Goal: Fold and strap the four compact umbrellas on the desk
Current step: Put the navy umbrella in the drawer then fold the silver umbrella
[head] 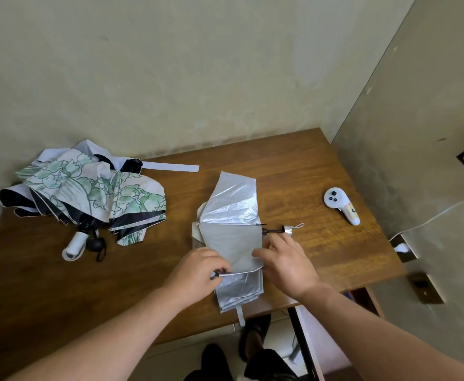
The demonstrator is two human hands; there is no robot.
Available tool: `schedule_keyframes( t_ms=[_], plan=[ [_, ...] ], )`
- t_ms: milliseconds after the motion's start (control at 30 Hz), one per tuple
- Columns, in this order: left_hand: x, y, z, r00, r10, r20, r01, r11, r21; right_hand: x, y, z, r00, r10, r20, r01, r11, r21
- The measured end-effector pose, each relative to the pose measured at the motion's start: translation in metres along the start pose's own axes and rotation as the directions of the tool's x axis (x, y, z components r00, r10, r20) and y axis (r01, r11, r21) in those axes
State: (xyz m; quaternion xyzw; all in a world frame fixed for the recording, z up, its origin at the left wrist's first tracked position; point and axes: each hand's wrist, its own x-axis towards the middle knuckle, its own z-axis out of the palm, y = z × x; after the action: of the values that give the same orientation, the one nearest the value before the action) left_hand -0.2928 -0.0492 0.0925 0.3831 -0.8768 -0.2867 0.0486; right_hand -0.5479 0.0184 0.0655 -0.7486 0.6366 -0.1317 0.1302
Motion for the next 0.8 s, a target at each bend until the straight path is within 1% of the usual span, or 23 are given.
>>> schedule_keyframes(
  t_ms=[100,200,333,400,533,633,800],
  plan=[
    [-0.004,-0.002,0.008,0.999,0.029,0.029,-0.030,1.000,0.006,0.000,0.002,0.003,0.998,-0.056,0.012,0.057,0.997,-0.057],
    [-0.007,-0.007,0.016,0.996,0.050,0.078,-0.052,0.998,0.032,-0.001,0.004,0.008,0.988,-0.114,0.103,0.126,0.984,-0.123],
    [-0.010,-0.018,0.033,0.977,0.070,0.199,-0.094,0.989,0.115,-0.006,0.008,0.025,0.959,-0.161,0.234,0.204,0.964,-0.172],
    [-0.013,-0.023,0.044,0.971,0.056,0.232,-0.091,0.986,0.142,-0.008,0.008,0.033,0.944,-0.161,0.289,0.218,0.960,-0.177],
    [-0.017,-0.028,0.063,0.969,0.024,0.246,-0.069,0.982,0.179,-0.010,0.006,0.047,0.913,-0.112,0.392,0.225,0.940,-0.255],
    [-0.017,-0.031,0.075,0.968,0.002,0.251,-0.055,0.977,0.206,-0.012,0.008,0.054,0.912,-0.089,0.401,0.211,0.939,-0.272],
    [-0.030,-0.038,0.084,0.940,0.050,0.337,-0.142,0.958,0.251,-0.021,0.011,0.055,0.895,-0.093,0.437,0.230,0.934,-0.272]
  ],
)
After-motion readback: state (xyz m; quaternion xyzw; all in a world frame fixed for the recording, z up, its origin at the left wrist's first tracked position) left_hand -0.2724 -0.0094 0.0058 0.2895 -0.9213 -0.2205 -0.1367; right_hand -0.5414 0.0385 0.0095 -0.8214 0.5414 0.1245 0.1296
